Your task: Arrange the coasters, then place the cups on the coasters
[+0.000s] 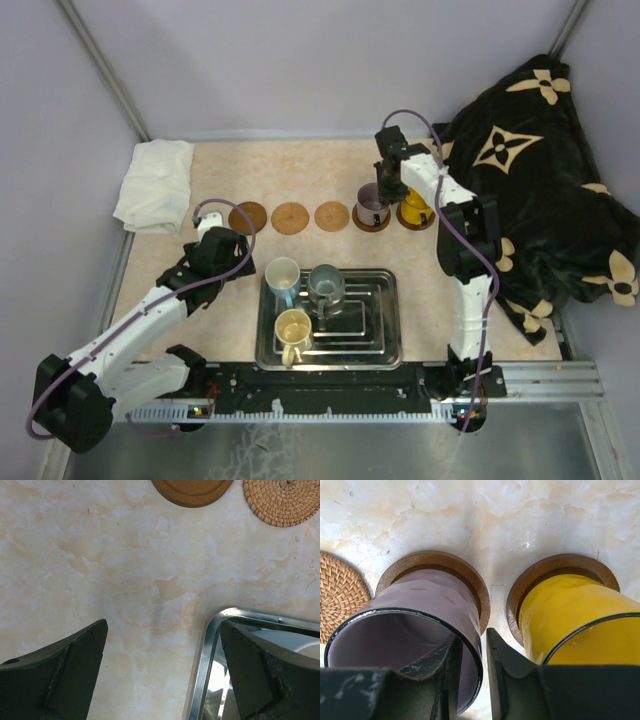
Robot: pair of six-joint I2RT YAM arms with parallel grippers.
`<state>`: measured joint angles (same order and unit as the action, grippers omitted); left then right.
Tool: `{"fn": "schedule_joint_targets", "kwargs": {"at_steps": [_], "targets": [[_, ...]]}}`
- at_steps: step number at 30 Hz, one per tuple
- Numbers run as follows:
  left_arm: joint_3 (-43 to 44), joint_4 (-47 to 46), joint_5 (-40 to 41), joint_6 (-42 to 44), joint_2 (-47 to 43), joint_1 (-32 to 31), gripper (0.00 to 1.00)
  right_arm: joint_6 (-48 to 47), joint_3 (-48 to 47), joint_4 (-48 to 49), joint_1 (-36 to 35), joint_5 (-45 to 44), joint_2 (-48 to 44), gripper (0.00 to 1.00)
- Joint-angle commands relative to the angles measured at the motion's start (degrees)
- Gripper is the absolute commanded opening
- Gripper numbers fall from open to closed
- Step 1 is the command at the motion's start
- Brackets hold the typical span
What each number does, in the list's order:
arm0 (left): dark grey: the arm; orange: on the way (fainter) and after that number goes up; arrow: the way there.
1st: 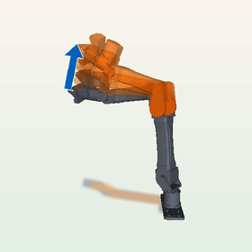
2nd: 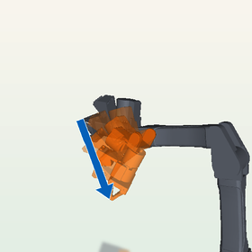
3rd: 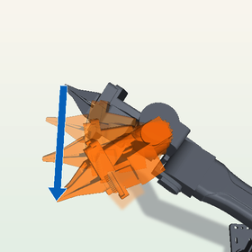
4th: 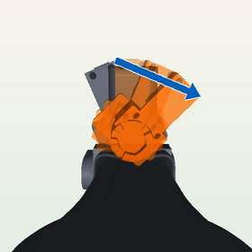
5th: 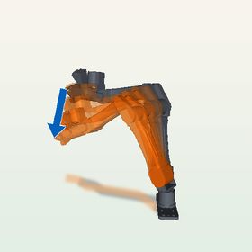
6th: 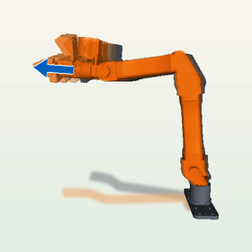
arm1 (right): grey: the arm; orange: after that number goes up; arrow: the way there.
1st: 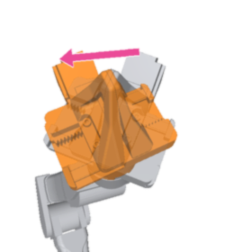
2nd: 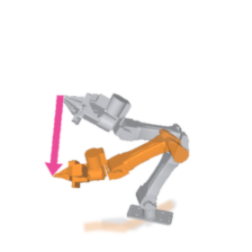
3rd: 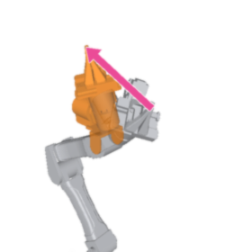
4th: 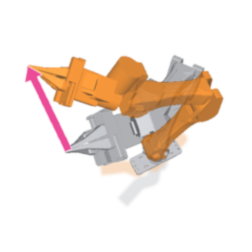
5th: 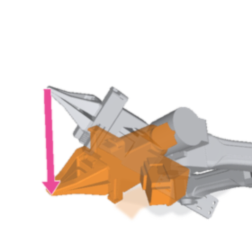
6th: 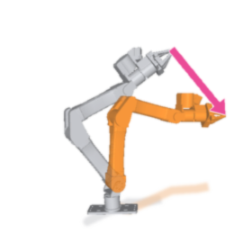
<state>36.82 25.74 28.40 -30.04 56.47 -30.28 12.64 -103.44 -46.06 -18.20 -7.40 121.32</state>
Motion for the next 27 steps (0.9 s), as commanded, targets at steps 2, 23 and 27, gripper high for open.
{"fn": "schedule_joint_targets", "kwargs": {"at_steps": [2, 23, 27], "targets": [[0.28, -0.73, 0.18, -0.56, -0.30, 0.05, 1.00, 0.22, 0.81, 2.88, 0.20, -0.30, -5.76, 0.28], [0.49, -0.86, 0.25, 0.21, -0.22, 0.04, 1.00, 1.90, 0.04, 3.92, -2.81, -9.79, -14.72, 0.39], [0.43, -0.87, 0.31, 0.21, -0.29, 0.02, 1.00, 4.00, 5.00, 5.60, -4.95, -11.10, -20.97, 0.44]]}}
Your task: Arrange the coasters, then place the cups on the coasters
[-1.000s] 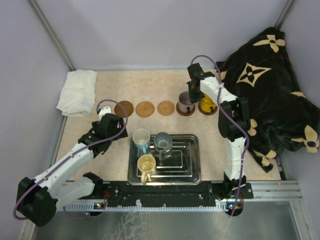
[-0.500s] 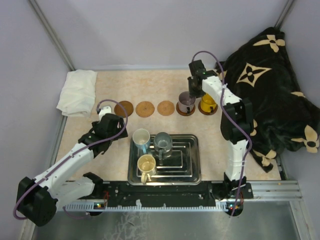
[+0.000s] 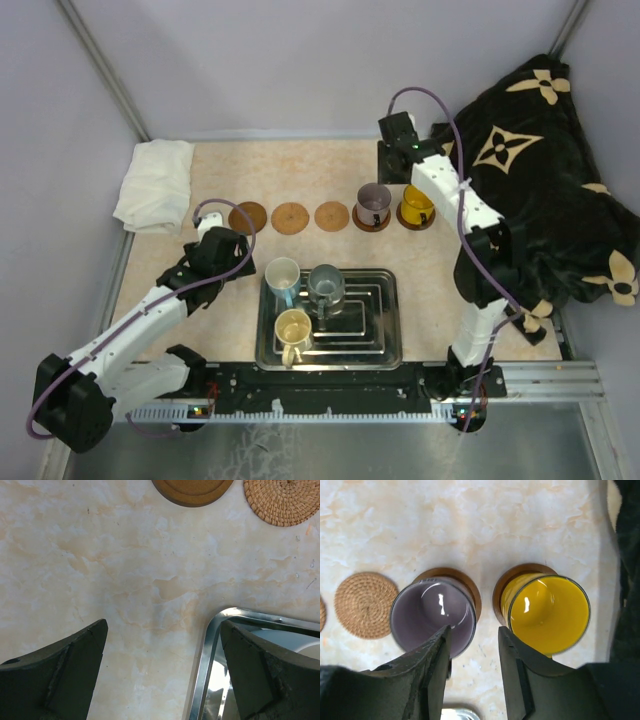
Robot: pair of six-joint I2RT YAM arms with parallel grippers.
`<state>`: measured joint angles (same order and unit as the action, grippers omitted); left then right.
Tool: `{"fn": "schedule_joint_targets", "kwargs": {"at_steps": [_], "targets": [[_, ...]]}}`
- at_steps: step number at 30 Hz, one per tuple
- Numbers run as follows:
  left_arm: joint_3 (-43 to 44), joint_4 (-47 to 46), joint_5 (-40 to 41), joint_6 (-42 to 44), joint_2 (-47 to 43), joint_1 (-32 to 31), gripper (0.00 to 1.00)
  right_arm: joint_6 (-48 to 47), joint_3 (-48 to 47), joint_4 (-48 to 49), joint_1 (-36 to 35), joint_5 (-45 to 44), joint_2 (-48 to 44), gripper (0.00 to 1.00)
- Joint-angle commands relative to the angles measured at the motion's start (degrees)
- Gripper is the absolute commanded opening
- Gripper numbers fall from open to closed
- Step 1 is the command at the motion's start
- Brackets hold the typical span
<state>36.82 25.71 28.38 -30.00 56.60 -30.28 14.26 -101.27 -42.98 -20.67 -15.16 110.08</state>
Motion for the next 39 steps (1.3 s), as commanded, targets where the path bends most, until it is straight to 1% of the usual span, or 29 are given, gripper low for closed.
{"fn": "schedule_joint_targets", "kwargs": {"at_steps": [1, 3, 4, 10, 12, 15, 19, 24, 31, 39], "targets": [[0.40, -0.84, 0.29, 0.23, -0.49, 0.04, 1.00, 3.25, 4.28, 2.65, -3.37, -3.99, -11.33, 0.46], [0.36, -0.84, 0.28, 0.17, -0.55, 0.05, 1.00, 4.90, 7.78, 2.96, -5.58, -4.99, -14.59, 0.51], [0.28, -0.84, 0.15, 0.15, -0.60, 0.00, 1.00, 5.81, 9.78, 3.11, -6.92, -5.21, -18.38, 0.53], [-0.37, -0.84, -0.14, -0.05, -1.48, 0.05, 1.00, 14.53, 24.16, 3.51, -15.90, -5.59, -30.15, 0.58], [-0.62, -0.84, -0.28, 0.02, -1.69, 0.05, 1.00, 17.83, 28.73, 3.87, -19.11, -5.07, -32.99, 0.61], [-0.65, -0.76, -0.60, 0.01, -1.66, 0.10, 1.00, 22.09, 33.71, 4.16, -25.22, -5.58, -35.08, 0.61], [-0.35, -0.59, -0.87, -0.04, -1.65, -0.02, 1.00, 24.95, 35.83, 3.64, -30.76, -7.22, -33.36, 0.60], [-0.40, 0.28, -0.91, -0.47, -2.80, 0.02, 1.00, 26.04, 34.04, 2.53, -33.88, -8.44, -28.63, 0.60], [-1.31, 1.17, -0.36, -0.60, -4.52, 0.05, 1.00, 26.34, 33.74, 3.32, -34.30, -6.78, -24.38, 0.59], [-1.20, 0.62, -0.73, -0.83, -3.65, 0.02, 1.00, 25.93, 33.87, 5.63, -34.66, -5.12, -22.65, 0.56]]}}
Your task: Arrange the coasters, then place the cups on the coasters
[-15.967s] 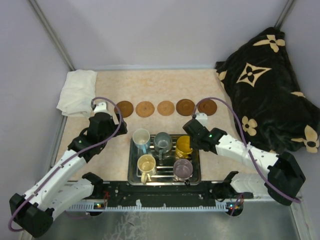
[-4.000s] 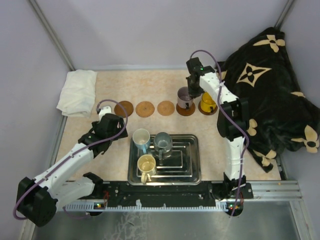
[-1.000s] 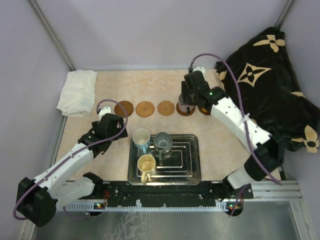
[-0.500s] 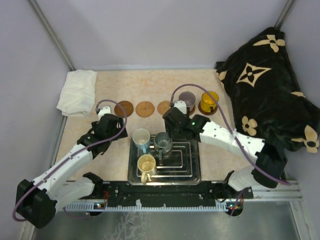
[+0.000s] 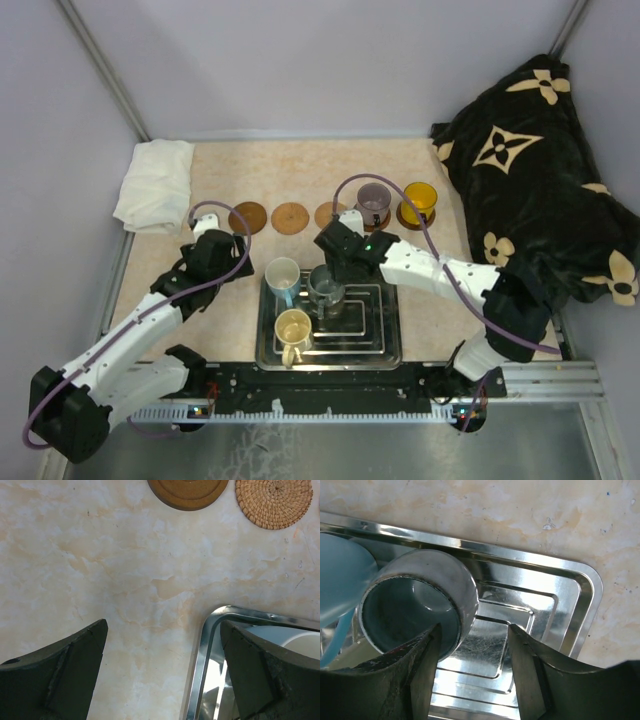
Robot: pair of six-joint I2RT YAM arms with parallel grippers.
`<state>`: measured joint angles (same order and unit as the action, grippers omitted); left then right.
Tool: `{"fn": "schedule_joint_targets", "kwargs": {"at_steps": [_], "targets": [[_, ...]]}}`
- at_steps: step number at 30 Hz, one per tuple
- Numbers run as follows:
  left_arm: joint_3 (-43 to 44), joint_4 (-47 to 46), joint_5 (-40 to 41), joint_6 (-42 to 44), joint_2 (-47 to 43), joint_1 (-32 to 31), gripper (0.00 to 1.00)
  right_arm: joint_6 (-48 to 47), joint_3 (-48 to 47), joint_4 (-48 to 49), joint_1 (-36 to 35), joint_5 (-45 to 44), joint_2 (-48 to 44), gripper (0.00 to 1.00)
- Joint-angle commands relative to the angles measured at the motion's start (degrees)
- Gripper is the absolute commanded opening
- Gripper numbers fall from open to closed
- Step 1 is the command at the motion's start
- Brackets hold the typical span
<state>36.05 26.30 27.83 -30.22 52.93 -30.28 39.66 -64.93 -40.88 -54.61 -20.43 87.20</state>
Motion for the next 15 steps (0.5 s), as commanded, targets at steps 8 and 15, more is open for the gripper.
{"fn": "schedule_joint_targets", "kwargs": {"at_steps": [8, 15], "targets": [[-0.33, -0.52, -0.47, -0.72, 0.63, 0.00, 1.00, -0.15, -2.92, 4.35, -0.83, 1.72, 3.68, 0.44], [-0.31, -0.71, -0.33, -0.61, 1.05, 0.02, 1.00, -0.27, -2.49, 5.19, -0.92, 3.14, 5.86, 0.32]]}}
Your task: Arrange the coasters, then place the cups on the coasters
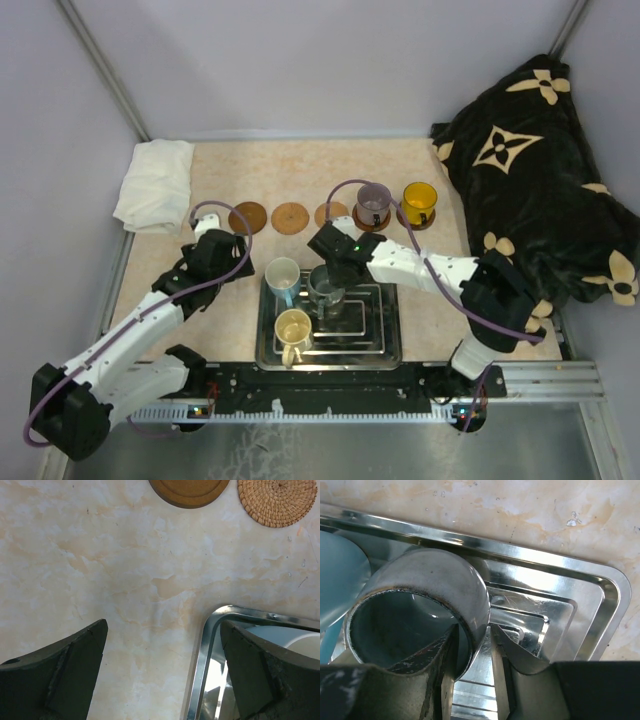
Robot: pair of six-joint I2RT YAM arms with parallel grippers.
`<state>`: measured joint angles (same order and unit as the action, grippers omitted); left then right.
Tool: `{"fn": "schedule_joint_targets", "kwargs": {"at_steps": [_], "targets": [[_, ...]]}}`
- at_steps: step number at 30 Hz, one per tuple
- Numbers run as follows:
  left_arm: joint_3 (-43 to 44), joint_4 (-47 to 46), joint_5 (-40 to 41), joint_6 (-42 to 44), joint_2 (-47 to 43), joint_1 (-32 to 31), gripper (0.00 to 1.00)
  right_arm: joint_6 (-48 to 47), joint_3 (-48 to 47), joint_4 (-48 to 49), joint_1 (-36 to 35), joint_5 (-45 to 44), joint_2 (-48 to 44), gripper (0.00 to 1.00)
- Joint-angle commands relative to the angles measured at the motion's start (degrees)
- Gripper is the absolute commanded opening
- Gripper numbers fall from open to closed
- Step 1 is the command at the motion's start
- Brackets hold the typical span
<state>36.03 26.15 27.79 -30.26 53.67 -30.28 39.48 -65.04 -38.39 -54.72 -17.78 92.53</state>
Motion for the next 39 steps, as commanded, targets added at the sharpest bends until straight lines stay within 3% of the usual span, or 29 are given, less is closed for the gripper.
{"fn": "schedule_joint_targets", "kwargs": {"at_steps": [1, 8, 14, 24, 39], "targets": [[-0.26, -0.57, -0.29, -0.50, 0.33, 0.04, 1.00, -0.11, -2.42, 2.86, -0.77, 0.66, 0.81, 0.30], [0.09, -0.66, -0.46, -0.51, 0.79, 0.04, 1.00, -0.69, -4.28, 0.84, -0.83, -1.20, 3.76, 0.00], [0.25, -0.66, -0.64, -0.41, 0.90, 0.05, 1.00, -1.13, -7.17, -3.23, -0.92, -5.10, 3.95, 0.00], [0.61, -1.18, -1.05, -0.36, 1.62, 0.06, 1.00, -7.74, -20.39, -12.93, -0.86, -16.47, 4.43, 0.00], [0.06, -1.57, -1.42, -0.42, 2.08, 0.00, 1.00, -22.12, -50.06, -21.33, 11.45, -12.08, 20.88, 0.00]]}}
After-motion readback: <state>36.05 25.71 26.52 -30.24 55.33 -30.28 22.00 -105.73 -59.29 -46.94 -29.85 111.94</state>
